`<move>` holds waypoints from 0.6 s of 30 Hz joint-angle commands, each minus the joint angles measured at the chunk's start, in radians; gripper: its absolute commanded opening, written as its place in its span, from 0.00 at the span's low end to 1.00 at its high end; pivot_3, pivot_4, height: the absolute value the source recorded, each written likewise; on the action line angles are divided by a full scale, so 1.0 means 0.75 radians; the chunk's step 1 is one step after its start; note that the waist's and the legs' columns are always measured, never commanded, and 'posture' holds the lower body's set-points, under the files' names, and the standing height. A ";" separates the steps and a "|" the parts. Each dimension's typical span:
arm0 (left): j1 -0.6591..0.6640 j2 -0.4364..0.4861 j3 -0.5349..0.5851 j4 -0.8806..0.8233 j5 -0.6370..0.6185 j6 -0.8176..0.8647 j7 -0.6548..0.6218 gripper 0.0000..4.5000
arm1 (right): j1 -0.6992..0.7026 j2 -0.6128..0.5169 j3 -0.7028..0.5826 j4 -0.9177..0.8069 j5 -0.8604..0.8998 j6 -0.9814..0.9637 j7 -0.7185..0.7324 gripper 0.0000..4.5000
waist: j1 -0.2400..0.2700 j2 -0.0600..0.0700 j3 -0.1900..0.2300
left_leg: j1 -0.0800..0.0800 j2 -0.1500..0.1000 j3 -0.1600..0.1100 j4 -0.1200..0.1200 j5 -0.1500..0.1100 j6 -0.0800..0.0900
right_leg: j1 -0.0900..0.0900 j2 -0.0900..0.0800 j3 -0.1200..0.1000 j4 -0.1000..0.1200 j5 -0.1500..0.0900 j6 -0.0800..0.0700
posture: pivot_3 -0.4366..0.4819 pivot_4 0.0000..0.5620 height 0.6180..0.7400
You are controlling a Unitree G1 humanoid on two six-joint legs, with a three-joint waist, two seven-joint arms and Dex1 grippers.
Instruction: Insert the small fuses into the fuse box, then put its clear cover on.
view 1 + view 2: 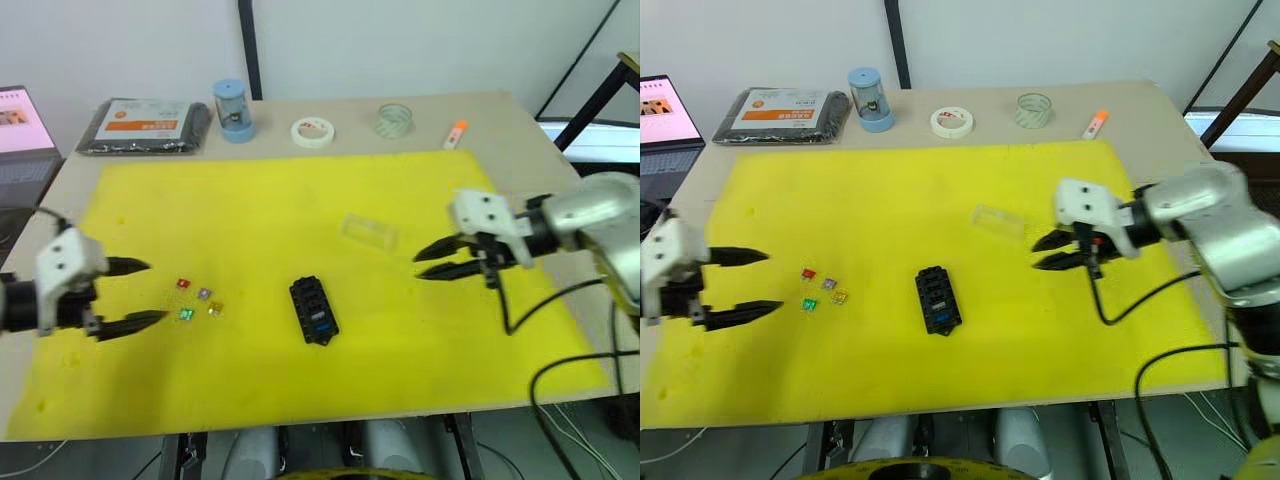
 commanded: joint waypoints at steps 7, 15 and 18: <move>0.134 0.015 0.179 0.287 0.092 -0.170 -0.086 1.00 | 0.151 -0.217 -0.187 0.285 -0.073 -0.192 0.023 1.00 | 0.003 0.001 0.000 | 0.000 0.001 0.001 0.000 0.000 0.000 | -0.001 -0.002 0.000 0.001 -0.002 -0.004 | 0.48 0.27 1.00; 0.094 0.054 0.115 0.404 0.134 -0.271 -0.115 1.00 | 0.169 -0.231 -0.199 0.375 -0.105 -0.241 0.000 1.00 | -0.001 0.002 0.001 | 0.000 0.001 0.002 0.000 0.000 0.000 | -0.002 -0.003 0.000 0.002 -0.002 -0.004 | 0.48 0.27 1.00; 0.067 0.047 0.084 0.404 0.130 -0.280 -0.112 1.00 | 0.150 -0.209 -0.188 0.360 -0.109 -0.236 -0.016 1.00 | -0.001 0.003 0.001 | 0.000 0.001 0.002 0.000 0.000 0.000 | -0.003 -0.003 0.001 0.002 -0.002 -0.003 | 0.48 0.27 1.00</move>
